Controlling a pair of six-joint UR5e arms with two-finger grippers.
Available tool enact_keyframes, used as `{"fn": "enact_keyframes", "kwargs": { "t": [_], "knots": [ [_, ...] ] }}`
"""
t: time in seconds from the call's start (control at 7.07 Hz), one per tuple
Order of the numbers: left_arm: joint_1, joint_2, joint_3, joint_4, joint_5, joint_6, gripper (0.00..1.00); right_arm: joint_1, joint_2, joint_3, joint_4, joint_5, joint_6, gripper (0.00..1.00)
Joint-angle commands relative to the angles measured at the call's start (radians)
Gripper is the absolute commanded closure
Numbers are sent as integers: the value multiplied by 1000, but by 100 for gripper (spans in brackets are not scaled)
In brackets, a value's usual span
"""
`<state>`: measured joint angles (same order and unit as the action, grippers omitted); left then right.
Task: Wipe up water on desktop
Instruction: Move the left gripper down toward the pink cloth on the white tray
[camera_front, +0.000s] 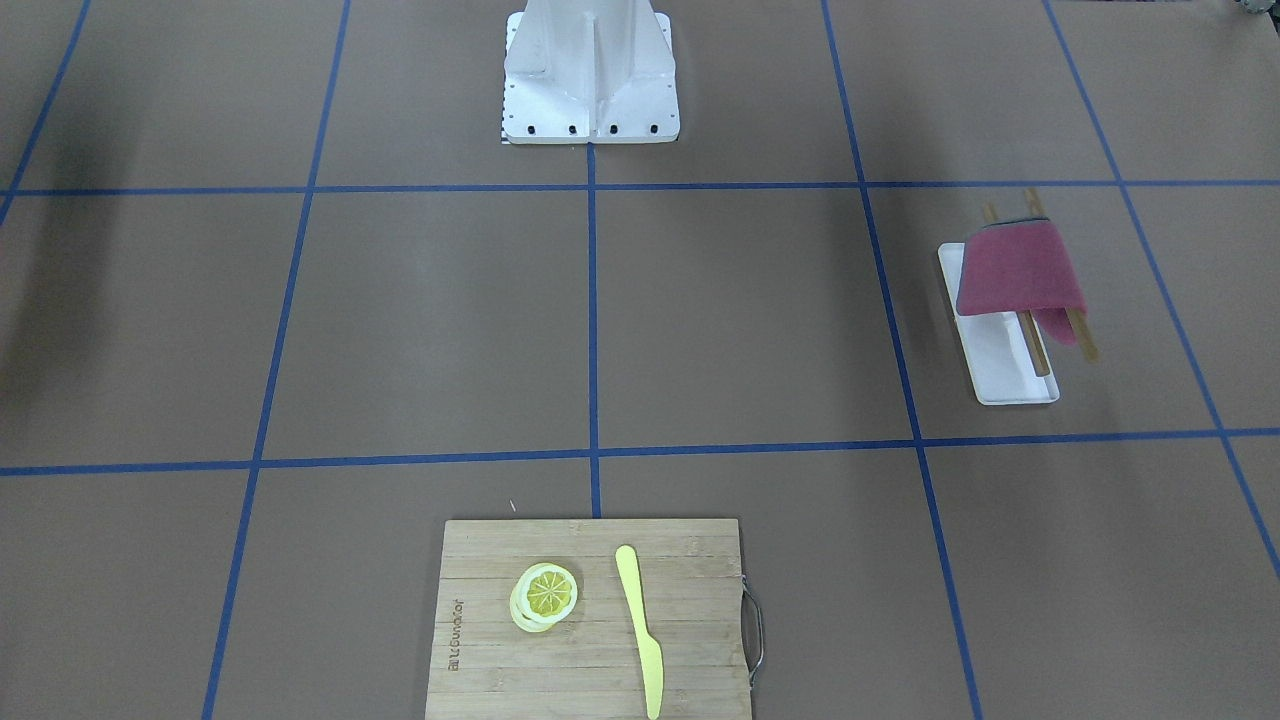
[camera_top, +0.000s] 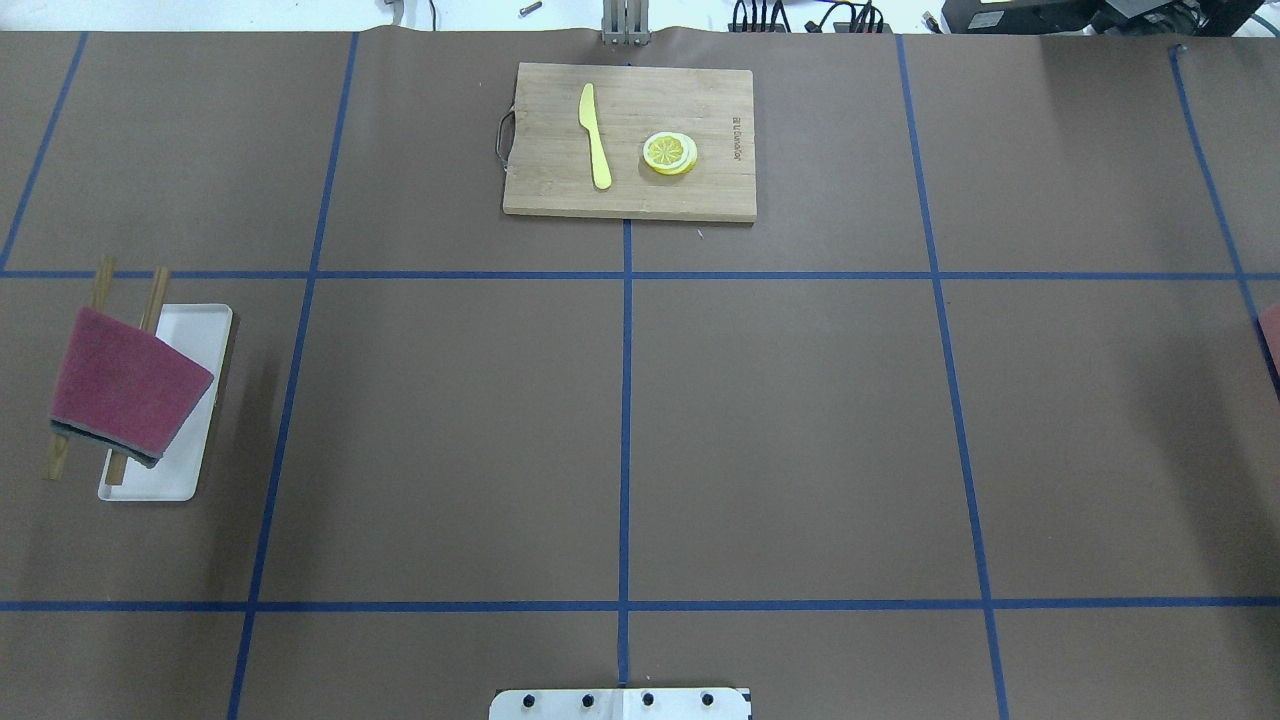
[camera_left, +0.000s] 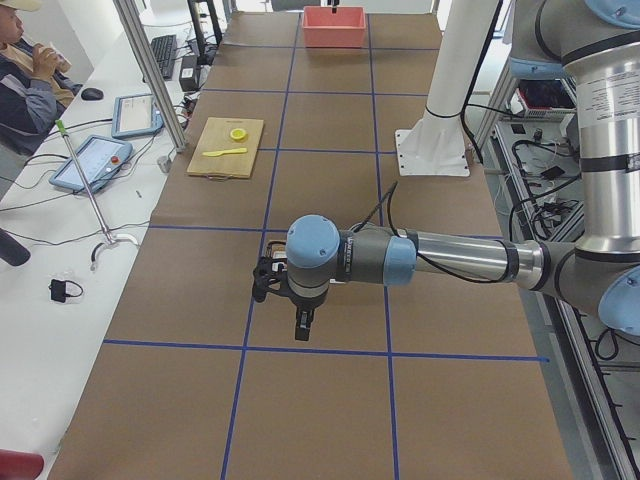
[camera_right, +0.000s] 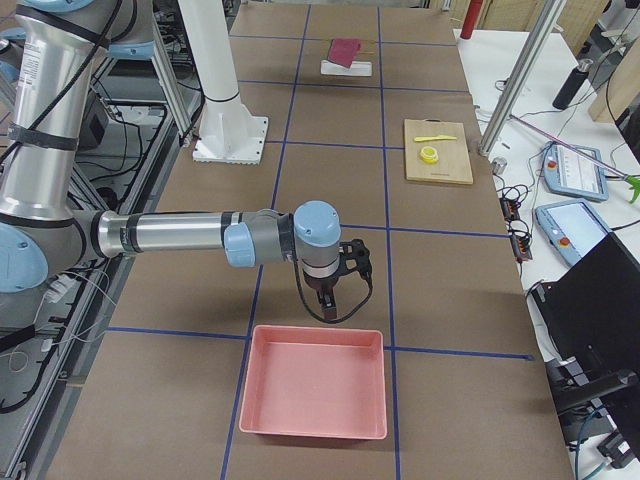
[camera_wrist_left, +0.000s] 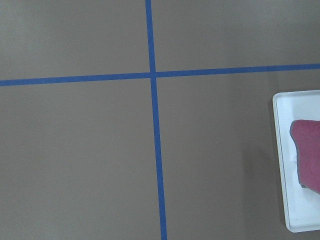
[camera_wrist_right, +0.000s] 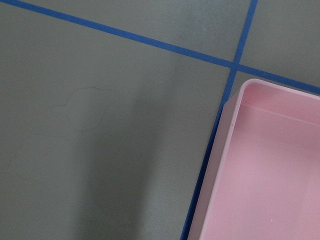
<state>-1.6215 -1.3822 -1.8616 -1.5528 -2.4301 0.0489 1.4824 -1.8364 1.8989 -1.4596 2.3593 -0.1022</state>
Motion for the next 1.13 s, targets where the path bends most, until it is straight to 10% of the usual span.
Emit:
{"fn": "enact_keyframes", "kwargs": {
  "t": [0.0,0.99],
  "knots": [
    [0,3,4,11,-7,-9,2,-5,2,0,2,0,1,0],
    [243,-17,-2,-208,-87,-387,2,-5,2,-4,2,1,1,0]
  ]
}}
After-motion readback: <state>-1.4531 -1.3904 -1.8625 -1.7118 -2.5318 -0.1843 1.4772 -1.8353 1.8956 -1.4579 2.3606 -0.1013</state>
